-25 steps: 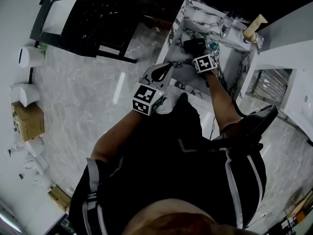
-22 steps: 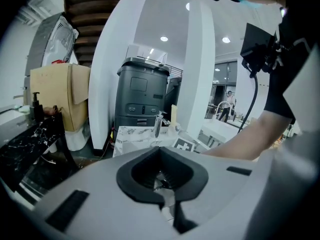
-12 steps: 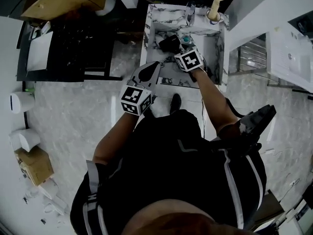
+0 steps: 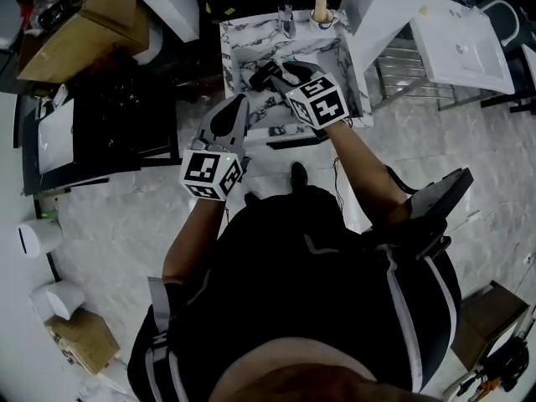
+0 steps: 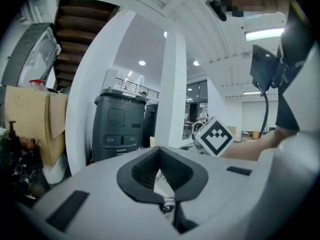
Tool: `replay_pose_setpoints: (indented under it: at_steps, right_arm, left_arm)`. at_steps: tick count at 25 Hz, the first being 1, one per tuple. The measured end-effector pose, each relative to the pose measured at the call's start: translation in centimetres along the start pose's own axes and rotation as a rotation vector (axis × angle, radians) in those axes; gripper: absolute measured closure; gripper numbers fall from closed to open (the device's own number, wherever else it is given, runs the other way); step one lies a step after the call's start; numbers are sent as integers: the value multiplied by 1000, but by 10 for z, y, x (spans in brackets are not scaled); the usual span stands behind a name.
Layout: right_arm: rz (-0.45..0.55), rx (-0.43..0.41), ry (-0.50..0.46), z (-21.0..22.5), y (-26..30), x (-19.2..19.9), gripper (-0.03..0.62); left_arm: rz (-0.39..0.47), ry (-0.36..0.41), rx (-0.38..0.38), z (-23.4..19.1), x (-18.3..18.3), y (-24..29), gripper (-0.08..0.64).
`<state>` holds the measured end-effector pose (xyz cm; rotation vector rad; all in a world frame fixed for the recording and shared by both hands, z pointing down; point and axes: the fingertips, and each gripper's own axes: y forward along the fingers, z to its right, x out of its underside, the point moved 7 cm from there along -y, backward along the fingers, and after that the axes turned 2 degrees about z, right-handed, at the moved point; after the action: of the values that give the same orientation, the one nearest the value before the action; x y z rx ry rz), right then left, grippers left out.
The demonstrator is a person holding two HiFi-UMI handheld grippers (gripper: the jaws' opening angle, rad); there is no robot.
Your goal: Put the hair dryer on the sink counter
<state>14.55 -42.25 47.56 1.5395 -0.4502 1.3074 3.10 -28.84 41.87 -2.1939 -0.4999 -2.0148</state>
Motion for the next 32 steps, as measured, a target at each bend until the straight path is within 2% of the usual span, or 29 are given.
replay_pose_setpoints:
  at_steps: [5,8,13,17,20,32]
  right_arm:
    - [98,53,35,-23,-31,-23,473]
    - [141,95,24,-39,-51,-31,487]
    - [186,154,-5,-65,-75,-41,494]
    - [239,217,-2,-78,-92,-47,505]
    - [276,256,9,-89,-103,-48,516]
    - [327,316,23,-116,-124,-55,552]
  left_arm:
    - [43,14,16,-5,-24,-21,558]
    - [60,43,31,-4,-33,-33,558]
    - [81,30,31,-8,-42,-55,558]
    - [98,66,24,-9,-48,-70,558]
    - [106,61,12,-13,-49,-80,558]
    - [136,58,18,-19,-55,-96,558]
